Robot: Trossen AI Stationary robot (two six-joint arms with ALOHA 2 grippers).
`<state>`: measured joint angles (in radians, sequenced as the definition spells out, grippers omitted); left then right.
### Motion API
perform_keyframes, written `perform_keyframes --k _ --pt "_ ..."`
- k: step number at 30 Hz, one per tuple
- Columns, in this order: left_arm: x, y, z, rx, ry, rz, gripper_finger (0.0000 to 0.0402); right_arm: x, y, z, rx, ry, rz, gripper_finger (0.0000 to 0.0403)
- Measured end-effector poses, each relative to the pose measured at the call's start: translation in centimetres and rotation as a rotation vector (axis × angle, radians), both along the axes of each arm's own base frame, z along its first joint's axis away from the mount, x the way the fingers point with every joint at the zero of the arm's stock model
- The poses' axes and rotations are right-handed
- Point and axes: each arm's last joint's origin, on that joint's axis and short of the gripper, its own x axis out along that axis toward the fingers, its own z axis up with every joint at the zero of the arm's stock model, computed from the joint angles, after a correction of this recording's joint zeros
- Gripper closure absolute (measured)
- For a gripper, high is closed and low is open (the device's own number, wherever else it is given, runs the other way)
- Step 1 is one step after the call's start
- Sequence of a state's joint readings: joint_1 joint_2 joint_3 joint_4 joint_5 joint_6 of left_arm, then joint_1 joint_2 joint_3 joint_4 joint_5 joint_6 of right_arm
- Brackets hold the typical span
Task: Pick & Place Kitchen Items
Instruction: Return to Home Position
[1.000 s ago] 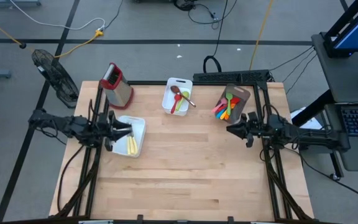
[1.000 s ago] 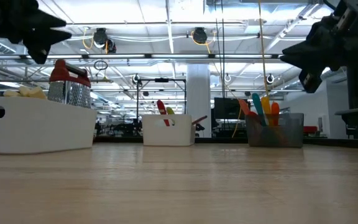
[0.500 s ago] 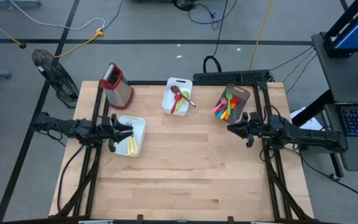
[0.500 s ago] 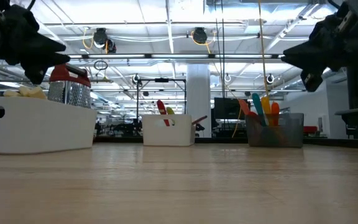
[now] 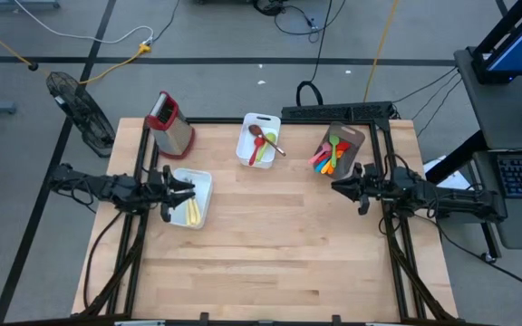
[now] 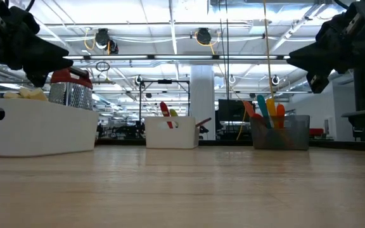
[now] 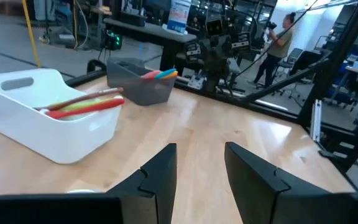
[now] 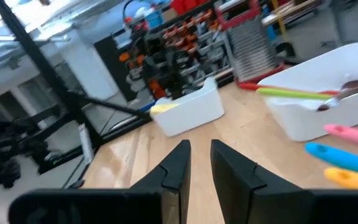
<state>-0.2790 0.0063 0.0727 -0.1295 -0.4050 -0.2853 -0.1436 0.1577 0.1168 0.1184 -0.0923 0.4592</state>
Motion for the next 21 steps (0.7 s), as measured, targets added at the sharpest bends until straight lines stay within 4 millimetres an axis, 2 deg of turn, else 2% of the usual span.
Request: perform_keyframes --k 7,21 --pt "-0.02 0.14 -0.04 0.017 0.006 0.049 0.0261 -0.03 -0.34 0.11 -0.032 -0.008 -0.12 0.0348" --pt "-0.01 0.14 -0.01 0.071 0.01 0.045 0.0261 -0.04 -0.33 0.14 -0.028 -0.011 -0.115 0.0348"
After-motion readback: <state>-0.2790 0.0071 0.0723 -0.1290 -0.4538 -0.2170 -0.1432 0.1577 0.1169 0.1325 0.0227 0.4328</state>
